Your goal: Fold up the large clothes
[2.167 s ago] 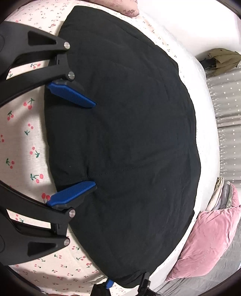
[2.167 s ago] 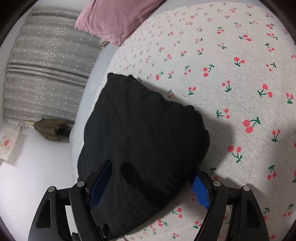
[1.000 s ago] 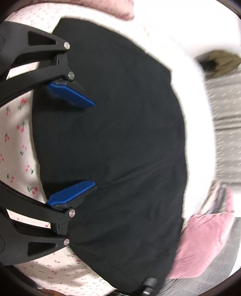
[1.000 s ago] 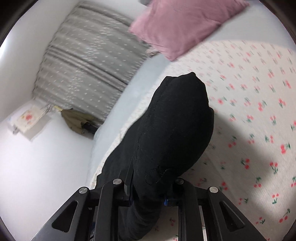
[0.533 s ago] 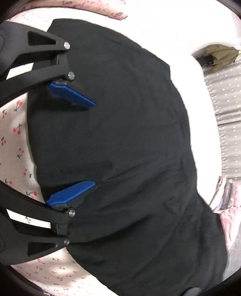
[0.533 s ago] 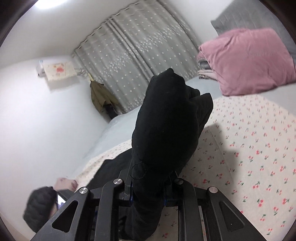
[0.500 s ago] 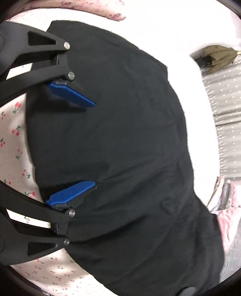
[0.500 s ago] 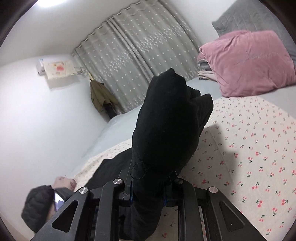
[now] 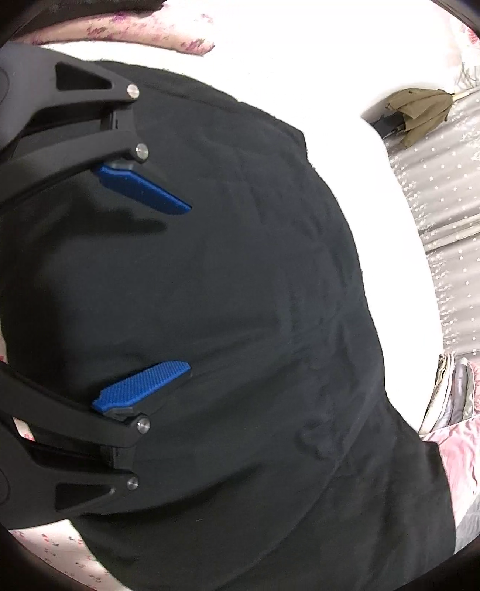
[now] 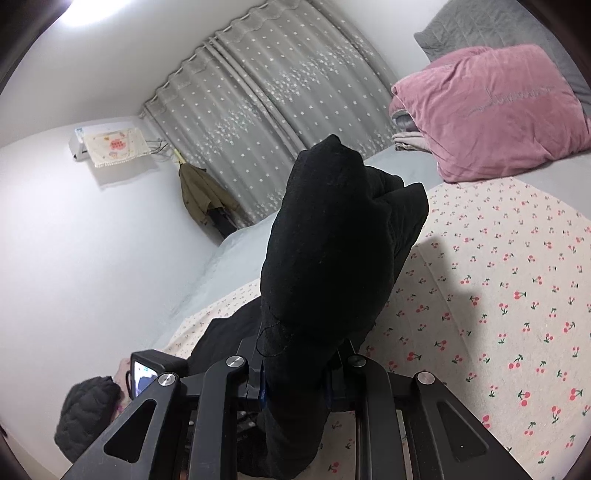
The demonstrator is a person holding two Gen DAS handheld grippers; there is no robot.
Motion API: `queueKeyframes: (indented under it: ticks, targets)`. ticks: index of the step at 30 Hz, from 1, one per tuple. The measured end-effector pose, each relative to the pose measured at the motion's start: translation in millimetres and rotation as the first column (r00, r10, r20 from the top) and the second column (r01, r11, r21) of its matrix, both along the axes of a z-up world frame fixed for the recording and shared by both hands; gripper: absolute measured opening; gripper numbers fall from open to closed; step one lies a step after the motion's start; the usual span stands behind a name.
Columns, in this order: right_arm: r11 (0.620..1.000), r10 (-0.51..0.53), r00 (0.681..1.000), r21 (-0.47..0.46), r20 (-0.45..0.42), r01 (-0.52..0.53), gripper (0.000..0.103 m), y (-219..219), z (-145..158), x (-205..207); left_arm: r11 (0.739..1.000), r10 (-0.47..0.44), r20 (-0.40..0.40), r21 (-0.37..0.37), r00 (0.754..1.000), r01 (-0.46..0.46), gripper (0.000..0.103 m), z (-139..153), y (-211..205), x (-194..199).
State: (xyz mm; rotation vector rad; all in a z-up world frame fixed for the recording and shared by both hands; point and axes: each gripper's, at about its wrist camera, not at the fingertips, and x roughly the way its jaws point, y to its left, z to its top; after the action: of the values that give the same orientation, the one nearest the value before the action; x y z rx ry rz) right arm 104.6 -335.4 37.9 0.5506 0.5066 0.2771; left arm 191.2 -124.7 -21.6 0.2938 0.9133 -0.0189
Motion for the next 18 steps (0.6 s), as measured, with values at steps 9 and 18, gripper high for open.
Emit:
queueKeyframes:
  ticks: [9, 18]
  targets:
    - [1.0, -0.005, 1.0, 0.008, -0.015, 0.005, 0.021, -1.1, 1.5, -1.8, 0.999, 0.012, -0.046, 0.036, 0.999, -0.01, 0.082, -3.5, -9.4, 38.6]
    - [1.0, -0.008, 1.0, 0.019, -0.028, 0.008, 0.021, -2.9, -1.0, 0.5, 0.998, 0.055, -0.114, -0.008, 0.992, -0.056, 0.082, -8.5, -20.3, 101.0]
